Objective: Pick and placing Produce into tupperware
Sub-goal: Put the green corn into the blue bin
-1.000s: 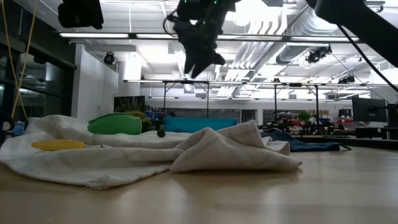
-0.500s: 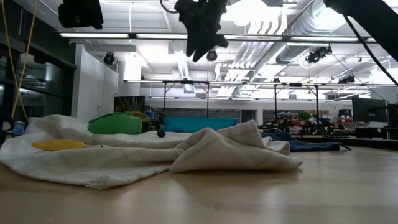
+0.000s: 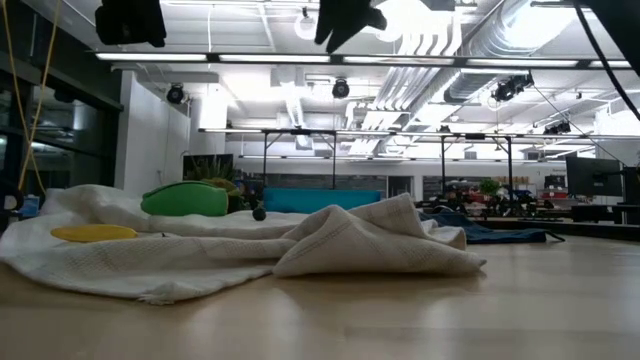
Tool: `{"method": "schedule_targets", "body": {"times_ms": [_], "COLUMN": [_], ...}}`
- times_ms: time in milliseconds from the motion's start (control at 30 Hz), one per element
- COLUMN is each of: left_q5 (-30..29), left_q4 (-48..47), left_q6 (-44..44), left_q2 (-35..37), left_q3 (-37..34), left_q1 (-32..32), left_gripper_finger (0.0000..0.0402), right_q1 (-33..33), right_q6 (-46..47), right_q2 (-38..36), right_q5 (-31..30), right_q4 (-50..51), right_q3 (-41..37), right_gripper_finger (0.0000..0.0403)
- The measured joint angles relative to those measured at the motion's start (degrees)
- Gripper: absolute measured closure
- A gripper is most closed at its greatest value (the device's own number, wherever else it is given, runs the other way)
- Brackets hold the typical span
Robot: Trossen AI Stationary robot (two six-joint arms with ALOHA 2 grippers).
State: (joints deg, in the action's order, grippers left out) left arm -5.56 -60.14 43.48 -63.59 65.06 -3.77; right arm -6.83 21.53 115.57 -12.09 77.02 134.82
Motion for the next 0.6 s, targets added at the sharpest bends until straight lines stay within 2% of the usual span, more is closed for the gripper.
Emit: {"method": "schedule_targets", "body": {"times_ms": [300,600], "left_q5": [0.17,0.17], "left_q4": [-0.03,-0.03], "left_q6": [-1.14,-1.25], "left_q2": [0.00,0.00], "left_q3": [0.00,0.02], "left_q1": [-0.02,0.00], "left_gripper_finger": [0.0355,0.0355], "right_q1": [4.59,7.81], "right_q6": [0.51,0.73], "right_q2": [-1.55,-1.55], "right_q5": [-7.44,-8.48], "right_q4": [1.00,1.17], "right_q3": [0.00,0.00], "right_gripper_finger": [0.0273,0.0273]}}
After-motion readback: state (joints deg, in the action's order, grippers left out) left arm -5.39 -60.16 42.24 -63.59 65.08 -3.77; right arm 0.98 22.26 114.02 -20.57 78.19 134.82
